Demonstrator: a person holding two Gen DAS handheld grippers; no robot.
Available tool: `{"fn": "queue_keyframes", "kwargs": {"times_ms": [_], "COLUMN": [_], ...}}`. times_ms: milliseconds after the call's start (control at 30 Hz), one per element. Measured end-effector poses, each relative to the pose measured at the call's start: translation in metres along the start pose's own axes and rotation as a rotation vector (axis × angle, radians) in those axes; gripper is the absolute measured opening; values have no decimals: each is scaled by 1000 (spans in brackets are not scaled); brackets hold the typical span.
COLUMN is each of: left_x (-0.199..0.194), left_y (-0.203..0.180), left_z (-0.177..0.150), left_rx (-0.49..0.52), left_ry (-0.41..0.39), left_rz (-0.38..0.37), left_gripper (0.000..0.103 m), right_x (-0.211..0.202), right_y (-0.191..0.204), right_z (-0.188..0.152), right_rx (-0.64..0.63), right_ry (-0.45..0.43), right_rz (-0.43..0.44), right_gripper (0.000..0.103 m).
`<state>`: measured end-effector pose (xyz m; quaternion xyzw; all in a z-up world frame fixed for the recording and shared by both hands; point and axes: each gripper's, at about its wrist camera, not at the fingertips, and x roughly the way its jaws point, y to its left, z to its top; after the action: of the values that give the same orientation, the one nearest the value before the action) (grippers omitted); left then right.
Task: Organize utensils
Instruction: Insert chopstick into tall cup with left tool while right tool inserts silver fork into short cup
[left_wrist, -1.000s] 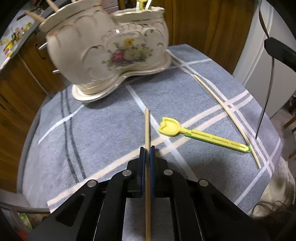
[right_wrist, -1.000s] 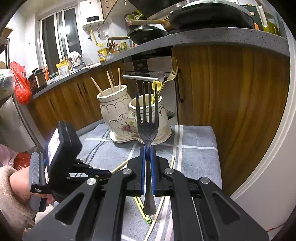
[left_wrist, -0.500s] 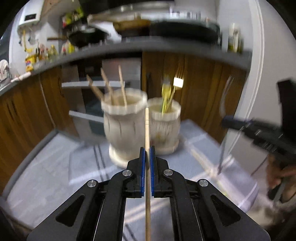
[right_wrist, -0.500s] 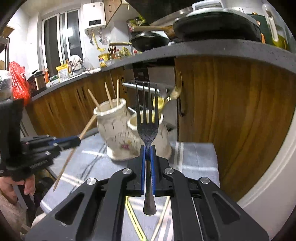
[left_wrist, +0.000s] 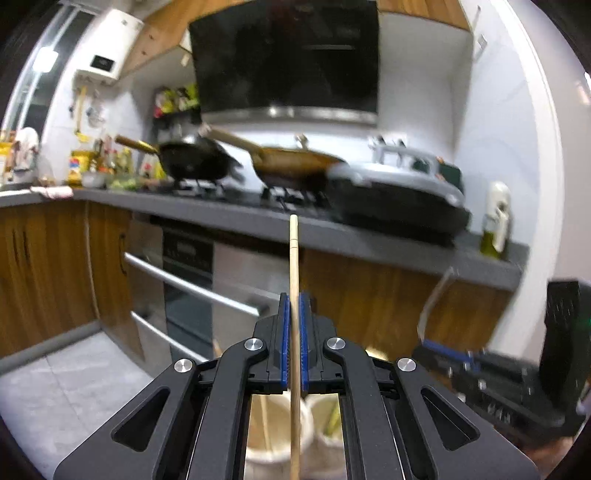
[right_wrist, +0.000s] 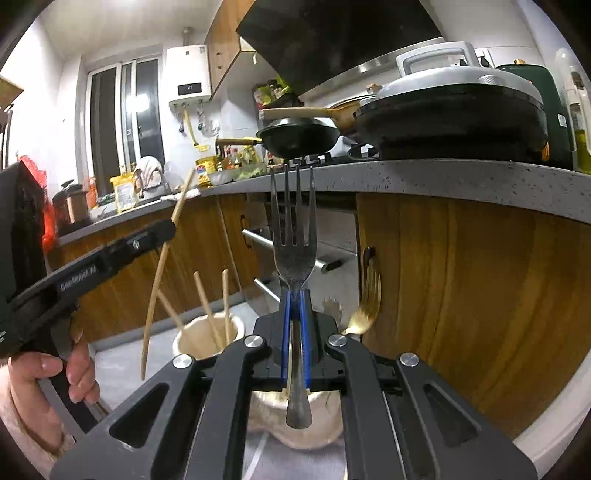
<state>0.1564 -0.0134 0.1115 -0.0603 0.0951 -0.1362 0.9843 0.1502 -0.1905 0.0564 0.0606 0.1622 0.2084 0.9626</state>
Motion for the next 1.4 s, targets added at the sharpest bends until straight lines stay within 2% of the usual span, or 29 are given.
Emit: {"fn": "queue_keyframes", "kwargs": {"times_ms": [200,400,567,867,1167,1300,1400], "left_x": [26,43,47,23,21,23,24], "left_y": [2,3,9,25,23,24,22], "left_z": [3,-17,-35,-62,-84,-86,-85], "left_rx": [6,51,49,15,30,37,47], "left_ry": [-82,-84,-17,141,264,273,273], "left_rz": [97,149,118,47,55,62,73], "left_gripper": [5,5,5,5,6,6,15], "right_x": [25,40,45,51,56,60,62], "right_y": [-7,-9,-10,-14,-14,-15,-16], "right_z": [1,-9,-19,-40,-56,-58,-56], "right_rx": [31,30,20,29,30,29,42], "right_ry": [-20,3,24,68,125,138,143], "right_rz": [-12,-27,-27,-12,-21,-29,-32], "right_gripper": [5,5,5,5,5,5,5]}}
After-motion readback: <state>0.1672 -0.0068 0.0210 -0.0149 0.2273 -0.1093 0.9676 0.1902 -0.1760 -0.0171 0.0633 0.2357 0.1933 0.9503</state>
